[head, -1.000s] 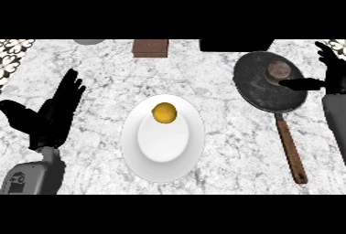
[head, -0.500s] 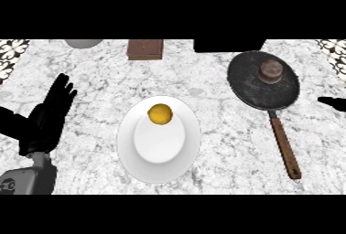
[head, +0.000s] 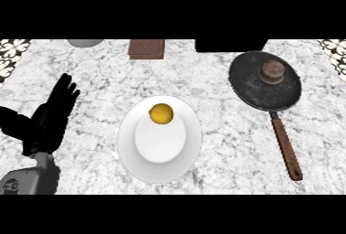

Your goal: Pick the cupcake from the plate and place it in the pan

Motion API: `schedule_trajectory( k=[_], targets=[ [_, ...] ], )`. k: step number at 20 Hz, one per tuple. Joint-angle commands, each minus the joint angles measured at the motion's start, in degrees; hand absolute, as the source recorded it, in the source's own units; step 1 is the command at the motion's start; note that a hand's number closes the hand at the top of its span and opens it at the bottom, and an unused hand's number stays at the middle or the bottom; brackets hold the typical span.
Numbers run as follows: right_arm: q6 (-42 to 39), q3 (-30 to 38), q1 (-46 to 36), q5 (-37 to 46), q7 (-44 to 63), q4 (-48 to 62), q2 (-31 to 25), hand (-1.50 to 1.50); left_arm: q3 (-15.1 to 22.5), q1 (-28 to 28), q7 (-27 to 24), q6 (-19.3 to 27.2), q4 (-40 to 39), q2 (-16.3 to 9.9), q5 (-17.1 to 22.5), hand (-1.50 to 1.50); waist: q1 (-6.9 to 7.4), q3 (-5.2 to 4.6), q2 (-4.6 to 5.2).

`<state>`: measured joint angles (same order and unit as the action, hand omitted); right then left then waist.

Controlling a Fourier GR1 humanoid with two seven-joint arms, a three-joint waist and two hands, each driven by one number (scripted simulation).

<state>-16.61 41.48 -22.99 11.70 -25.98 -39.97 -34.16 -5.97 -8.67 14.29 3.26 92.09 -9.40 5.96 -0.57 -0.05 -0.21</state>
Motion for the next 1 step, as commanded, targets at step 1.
schedule_trajectory(
  k=[1],
  targets=[
    [-0.9,-0.7,7.1,-4.2,3.5,-10.8,3.0,-1.50,-0.2,3.8,-2.0,-2.0,2.2,-0.2,0.3,0.00,0.23,0.00,0.02]
  ],
)
